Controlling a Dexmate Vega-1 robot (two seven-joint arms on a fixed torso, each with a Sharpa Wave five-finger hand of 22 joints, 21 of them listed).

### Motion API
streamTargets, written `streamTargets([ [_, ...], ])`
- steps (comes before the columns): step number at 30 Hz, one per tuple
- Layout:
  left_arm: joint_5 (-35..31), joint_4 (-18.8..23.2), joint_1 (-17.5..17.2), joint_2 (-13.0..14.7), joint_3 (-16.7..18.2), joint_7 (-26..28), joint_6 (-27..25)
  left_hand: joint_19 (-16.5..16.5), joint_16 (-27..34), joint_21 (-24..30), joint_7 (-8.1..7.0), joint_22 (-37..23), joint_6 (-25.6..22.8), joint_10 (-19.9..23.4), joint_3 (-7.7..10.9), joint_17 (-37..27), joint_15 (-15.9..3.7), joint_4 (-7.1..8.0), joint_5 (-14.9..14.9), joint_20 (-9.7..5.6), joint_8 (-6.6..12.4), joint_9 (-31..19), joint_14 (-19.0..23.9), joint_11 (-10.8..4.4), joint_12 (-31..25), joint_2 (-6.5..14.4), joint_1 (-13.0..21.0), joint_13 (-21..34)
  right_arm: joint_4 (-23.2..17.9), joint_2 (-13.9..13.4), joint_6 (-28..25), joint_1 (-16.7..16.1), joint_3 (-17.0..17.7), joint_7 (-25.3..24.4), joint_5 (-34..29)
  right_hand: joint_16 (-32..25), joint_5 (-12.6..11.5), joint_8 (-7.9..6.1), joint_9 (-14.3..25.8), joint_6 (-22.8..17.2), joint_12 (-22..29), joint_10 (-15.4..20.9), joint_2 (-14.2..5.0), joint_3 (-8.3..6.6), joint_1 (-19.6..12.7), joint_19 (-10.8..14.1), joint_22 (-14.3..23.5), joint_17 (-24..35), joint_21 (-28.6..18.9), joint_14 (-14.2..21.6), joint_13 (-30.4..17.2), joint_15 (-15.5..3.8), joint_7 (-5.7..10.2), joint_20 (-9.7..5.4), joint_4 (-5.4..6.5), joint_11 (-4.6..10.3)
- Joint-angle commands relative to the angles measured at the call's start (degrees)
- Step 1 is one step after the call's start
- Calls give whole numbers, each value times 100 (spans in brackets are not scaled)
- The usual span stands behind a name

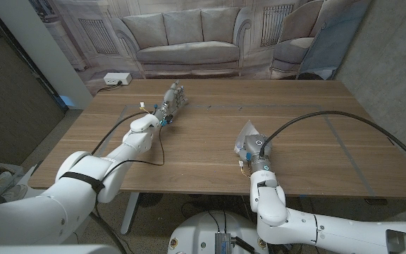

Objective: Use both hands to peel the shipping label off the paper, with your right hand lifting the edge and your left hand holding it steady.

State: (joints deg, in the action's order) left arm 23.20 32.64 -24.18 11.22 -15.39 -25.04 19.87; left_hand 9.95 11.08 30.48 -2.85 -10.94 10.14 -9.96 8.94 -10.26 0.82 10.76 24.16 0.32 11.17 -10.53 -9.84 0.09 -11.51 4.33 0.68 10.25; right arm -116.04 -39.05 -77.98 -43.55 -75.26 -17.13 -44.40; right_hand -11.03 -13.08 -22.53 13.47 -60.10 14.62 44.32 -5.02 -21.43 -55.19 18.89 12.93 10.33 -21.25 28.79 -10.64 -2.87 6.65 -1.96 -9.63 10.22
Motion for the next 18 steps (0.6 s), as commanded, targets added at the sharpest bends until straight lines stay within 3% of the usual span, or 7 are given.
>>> streamTargets([
  [1, 0, 69, -46, -11, -24, -8, -34, 433, -20, -34, -27, -14, 831, -602, -42, -29, 31, -2, 41, 35, -12, -26, -446, 16, 9, 527, -24, 31, 439, 216, 183, -382, 205, -1157, -596, -41, 22, -57, 53, 7, 31, 80, -44, 26, -124, -10, 20, 43, -60, 67, -23, -1023, -21, -138, 53, 50],
  [6, 8, 129, -94, -4, -24, 20, -44, 435, -19, -38, -24, -15, 831, -603, -45, -29, 33, -2, 41, 41, -12, -26, -448, 14, 10, 529, -25, 31, 673, 331, 344, -553, 327, -1664, -939, -60, 31, -86, 115, 63, 19, 110, -115, 67, -176, -13, 26, 62, -76, 87, -31, -1043, 17, -230, 81, 85],
  [18, 42, -22, -63, -54, -11, -113, 58, 436, -19, -45, -21, -15, 835, -610, -48, -29, 33, -2, 42, 40, -13, -26, -452, 11, 11, 532, -24, 31, 628, 338, 562, -743, 567, -1628, -1326, -80, 25, -160, 197, 72, 11, 174, -149, 137, -235, 36, 35, 78, -122, 136, -42, -1058, 54, -304, 96, 101],
])
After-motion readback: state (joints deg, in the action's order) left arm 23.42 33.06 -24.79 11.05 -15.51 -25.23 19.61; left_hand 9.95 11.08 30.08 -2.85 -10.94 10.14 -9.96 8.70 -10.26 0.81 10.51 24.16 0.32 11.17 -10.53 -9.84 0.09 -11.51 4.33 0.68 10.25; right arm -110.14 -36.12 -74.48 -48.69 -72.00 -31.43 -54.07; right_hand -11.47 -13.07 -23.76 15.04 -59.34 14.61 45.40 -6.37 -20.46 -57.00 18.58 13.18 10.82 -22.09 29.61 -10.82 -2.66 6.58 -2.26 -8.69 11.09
